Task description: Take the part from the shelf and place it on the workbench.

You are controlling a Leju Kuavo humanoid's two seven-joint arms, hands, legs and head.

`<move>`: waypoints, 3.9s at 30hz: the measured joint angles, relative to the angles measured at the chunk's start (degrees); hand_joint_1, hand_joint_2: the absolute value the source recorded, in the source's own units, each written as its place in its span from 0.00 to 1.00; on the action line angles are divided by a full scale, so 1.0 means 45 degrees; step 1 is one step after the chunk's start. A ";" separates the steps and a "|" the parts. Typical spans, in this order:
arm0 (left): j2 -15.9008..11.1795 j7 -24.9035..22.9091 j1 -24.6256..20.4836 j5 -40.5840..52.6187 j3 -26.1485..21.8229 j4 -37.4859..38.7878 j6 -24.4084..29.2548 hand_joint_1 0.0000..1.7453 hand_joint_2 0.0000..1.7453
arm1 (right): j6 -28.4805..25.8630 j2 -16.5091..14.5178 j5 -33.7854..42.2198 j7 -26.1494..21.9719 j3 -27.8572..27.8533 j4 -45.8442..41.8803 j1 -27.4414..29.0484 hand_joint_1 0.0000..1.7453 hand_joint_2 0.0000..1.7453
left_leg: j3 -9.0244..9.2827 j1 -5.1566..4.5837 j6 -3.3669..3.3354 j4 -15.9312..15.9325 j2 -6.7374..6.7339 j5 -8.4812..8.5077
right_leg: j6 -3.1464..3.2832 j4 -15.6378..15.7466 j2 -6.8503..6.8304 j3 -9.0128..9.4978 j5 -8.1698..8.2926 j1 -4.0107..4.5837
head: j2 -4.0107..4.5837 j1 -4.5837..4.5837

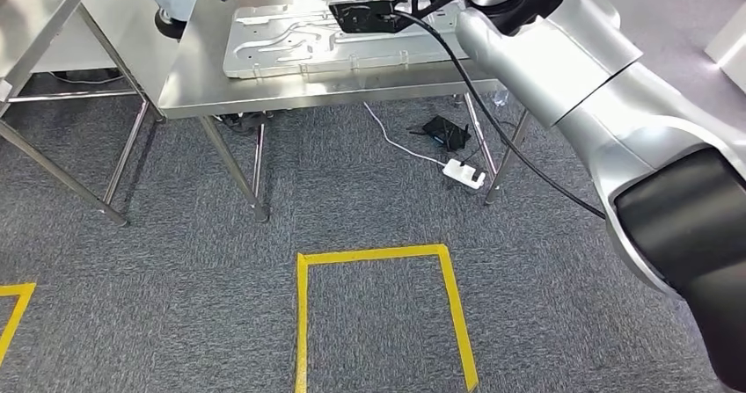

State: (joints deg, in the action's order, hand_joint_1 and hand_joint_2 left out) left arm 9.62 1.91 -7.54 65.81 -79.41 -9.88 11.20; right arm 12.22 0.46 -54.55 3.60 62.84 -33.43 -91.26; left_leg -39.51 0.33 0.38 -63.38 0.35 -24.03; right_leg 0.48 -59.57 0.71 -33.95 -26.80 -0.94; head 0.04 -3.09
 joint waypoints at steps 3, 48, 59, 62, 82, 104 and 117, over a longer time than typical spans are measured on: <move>-0.0002 -0.0001 -0.0031 0.0002 0.0001 0.0001 0.0010 0.00 1.00 | 0.0010 -0.0005 -0.0011 0.0013 0.0000 0.0000 -0.0023 1.00 1.00 | 0.0435 -0.0120 -0.0136 0.0934 -0.0001 0.0114 | -0.0159 0.0096 0.0027 0.0044 -0.0054 0.0030 | -0.0001 0.0006; -0.0006 -0.0274 0.0018 0.0002 0.0000 0.0002 -0.0431 0.00 1.00 | -0.0259 -0.0933 -0.0417 -0.0636 0.0043 0.0560 0.0265 1.00 1.00 | 0.1152 -0.0056 -0.0234 0.0915 0.0092 -0.0639 | -0.0266 -0.0392 -0.0083 -0.1002 0.0663 0.0106 | 0.0000 0.0184; 0.0002 -0.0262 -0.0003 -0.0001 0.0000 0.0001 -0.0437 0.00 1.00 | -0.0302 -0.1174 -0.0297 -0.0703 0.0083 0.0828 0.0460 1.00 1.00 | -0.0871 0.0039 0.0183 -0.2168 -0.0008 -0.1243 | 0.0178 -0.0057 0.0013 -0.0345 0.0269 0.0108 | 0.0000 0.0061; -0.0020 -0.0261 0.0012 0.0000 0.0000 0.0001 -0.0444 0.00 1.00 | -0.0306 -0.1175 -0.0287 -0.0702 0.0083 0.0839 0.0460 1.00 1.00 | -0.0069 -0.0081 -0.0118 0.0091 -0.0009 0.0193 | 0.0156 -0.0029 0.0043 -0.0061 0.0073 0.0172 | 0.0000 0.0075; -0.0044 -0.0084 0.0039 0.0194 0.0005 0.0000 -0.0299 0.00 1.00 | -0.0011 -0.0640 -0.0254 -0.0370 0.0073 0.0797 0.0501 1.00 1.00 | 0.0969 -0.0008 -0.0046 0.0697 0.0004 -0.0705 | -0.0233 -0.0402 -0.0018 -0.0959 0.0440 -0.0055 | -0.0001 0.0120; -0.0050 0.0028 0.0013 0.0393 0.0029 0.0000 -0.0033 0.00 1.00 | 0.0254 -0.0079 -0.0236 -0.0035 0.0034 0.0321 0.0835 1.00 1.00 | 0.0908 -0.0026 -0.0516 0.1263 -0.0061 -0.0018 | -0.0468 -0.3418 -0.0039 -0.1860 -0.1380 -0.0001 | 0.0000 0.0087; -0.0015 0.0021 0.0028 0.0427 0.0049 0.0000 0.0056 0.00 1.00 | 0.0249 -0.0005 -0.0239 -0.0034 0.0030 0.0163 0.0970 1.00 1.00 | 0.0174 0.0024 0.0154 -0.1005 -0.0018 -0.1487 | -0.0039 -0.0224 -0.0017 -0.0645 0.0400 -0.0122 | 0.0000 -0.0049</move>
State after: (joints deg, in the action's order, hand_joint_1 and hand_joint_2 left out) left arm 9.56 2.00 -7.41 67.73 -79.19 -9.88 11.45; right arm 13.34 0.44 -55.63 3.44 62.98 -32.70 -86.90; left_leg -38.73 0.44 1.07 -67.91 0.26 -30.72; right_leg 0.30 -60.58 0.63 -36.85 -24.99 -1.49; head 0.04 -3.31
